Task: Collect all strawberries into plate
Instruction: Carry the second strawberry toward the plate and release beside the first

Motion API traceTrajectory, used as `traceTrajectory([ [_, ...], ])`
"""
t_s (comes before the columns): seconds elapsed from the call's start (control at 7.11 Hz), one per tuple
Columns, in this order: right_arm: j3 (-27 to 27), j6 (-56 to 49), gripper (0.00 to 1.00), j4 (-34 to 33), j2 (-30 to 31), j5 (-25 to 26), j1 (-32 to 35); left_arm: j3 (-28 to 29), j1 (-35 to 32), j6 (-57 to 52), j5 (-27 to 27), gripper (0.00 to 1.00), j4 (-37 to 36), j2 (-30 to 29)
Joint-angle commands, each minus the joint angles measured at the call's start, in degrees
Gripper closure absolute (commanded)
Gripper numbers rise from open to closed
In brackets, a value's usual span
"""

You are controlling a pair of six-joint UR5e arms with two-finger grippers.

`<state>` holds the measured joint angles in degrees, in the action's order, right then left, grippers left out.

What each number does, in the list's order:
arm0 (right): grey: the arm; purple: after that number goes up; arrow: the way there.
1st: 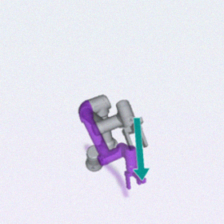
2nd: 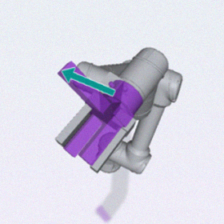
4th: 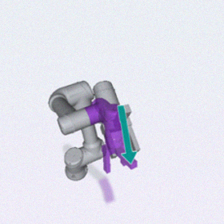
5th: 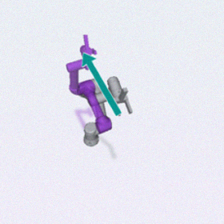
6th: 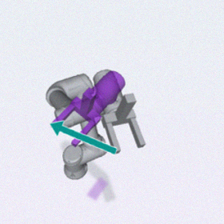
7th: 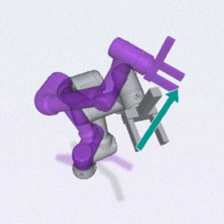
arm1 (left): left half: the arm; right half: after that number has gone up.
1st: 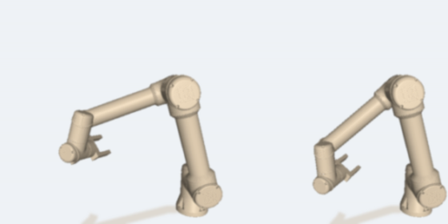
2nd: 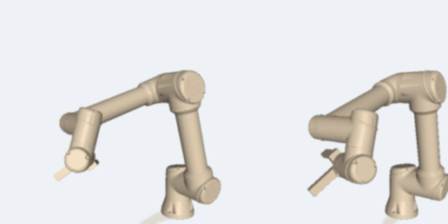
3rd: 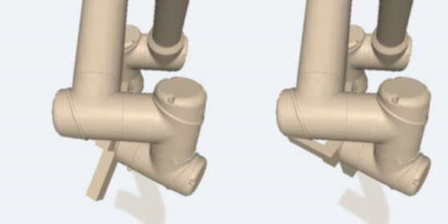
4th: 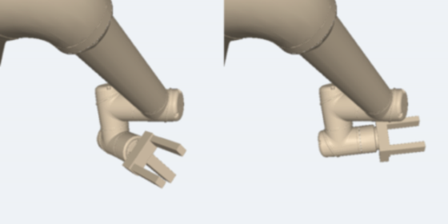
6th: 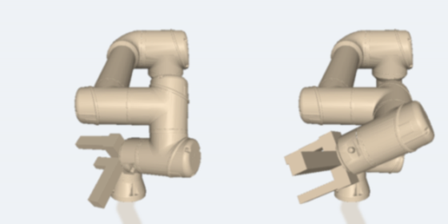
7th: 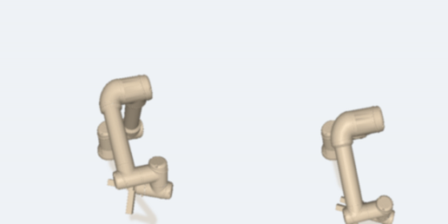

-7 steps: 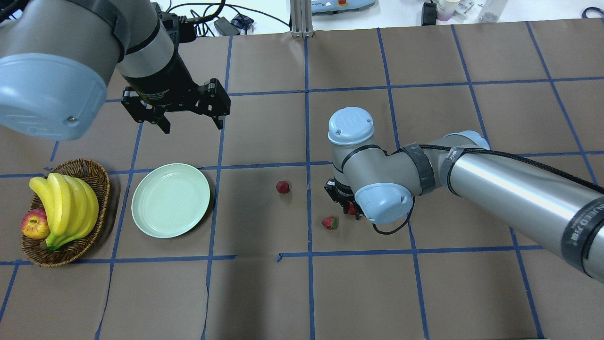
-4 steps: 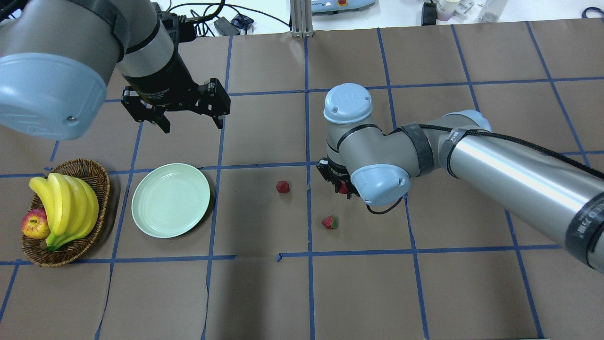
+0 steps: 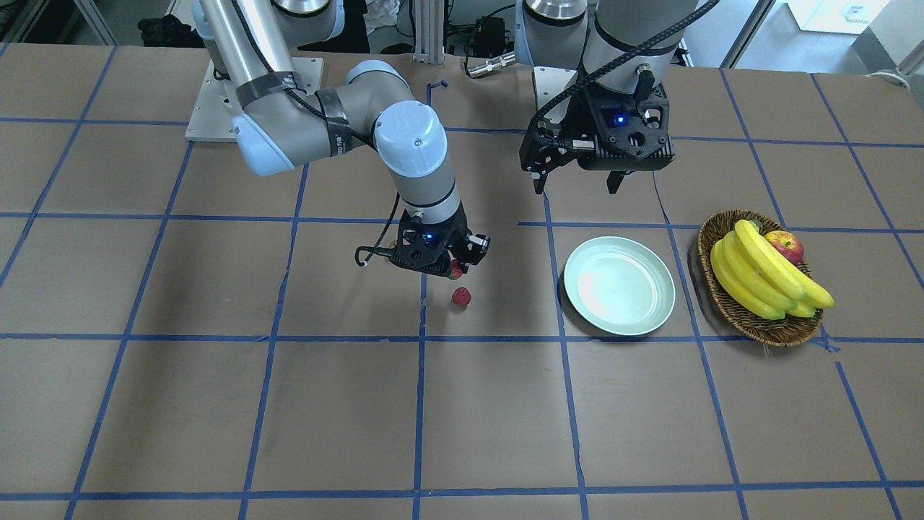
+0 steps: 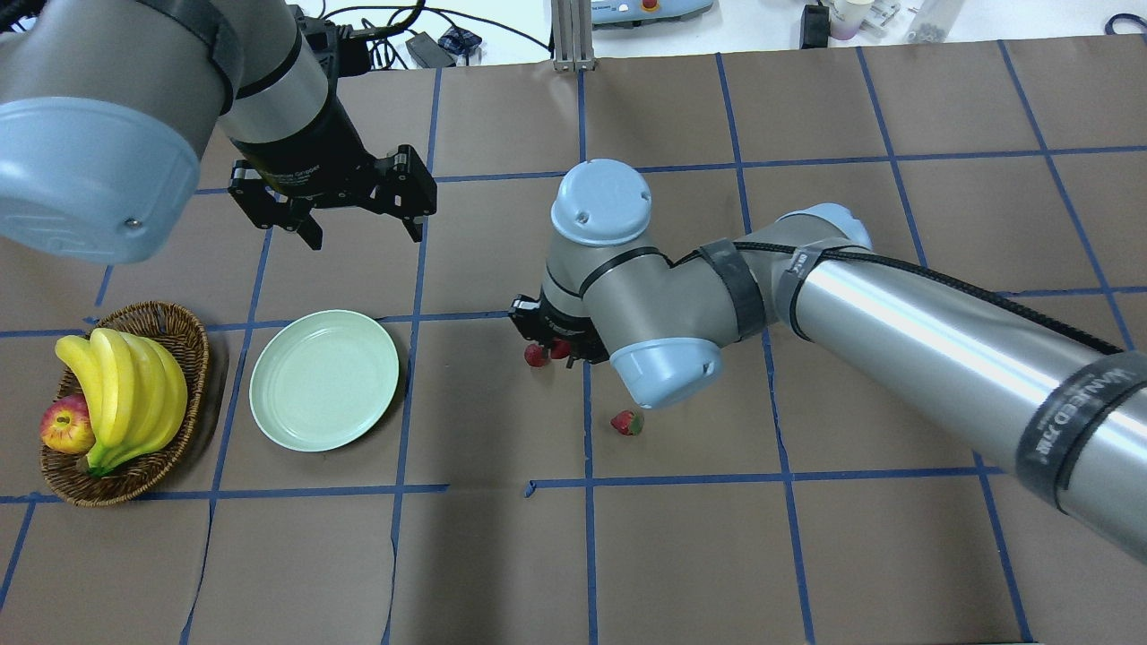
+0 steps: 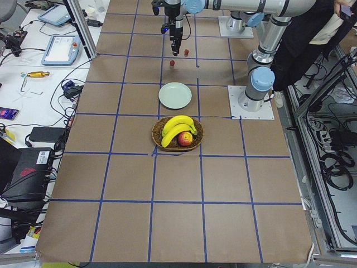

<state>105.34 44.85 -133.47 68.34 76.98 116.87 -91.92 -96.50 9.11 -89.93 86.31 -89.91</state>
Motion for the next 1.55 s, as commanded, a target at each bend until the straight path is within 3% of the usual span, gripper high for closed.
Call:
traceTrajectory([
  [0.0,-1.44,-0.20,0.96,-6.16,-4.93,-5.25,1.95,0.07,0.00,-0.05,-0.07,0.00,0.00,0.00],
  [0.14,-3.02,-0.12,0.96,-6.97,-7.58,-5.96,2.21,0.07,0.00,0.03,0.02,0.00,0.00,0.00],
  [0.42,-3.39,-0.20,0.83,-6.98,-8.30,-5.88,2.22,0.07,0.00,0.03,-0.07,0.00,0.00,0.00],
  [0.56,-3.47,-0.20,0.27,-6.98,-8.57,-4.92,2.22,-0.02,0.00,0.03,0.02,0.00,0.00,0.00],
  [0.7,-3.65,-0.20,0.00,-6.89,-8.57,-3.43,2.22,-0.02,0.00,0.03,0.02,0.00,0.00,0.00],
  [0.98,-5.92,-0.11,0.00,-4.62,-8.05,-3.33,2.22,0.07,0.00,0.03,-0.07,0.00,0.00,0.00],
  [1.41,-14.09,-1.60,0.00,17.21,-5.32,5.96,1.78,0.16,0.09,-0.14,-0.07,0.00,0.00,0.00],
])
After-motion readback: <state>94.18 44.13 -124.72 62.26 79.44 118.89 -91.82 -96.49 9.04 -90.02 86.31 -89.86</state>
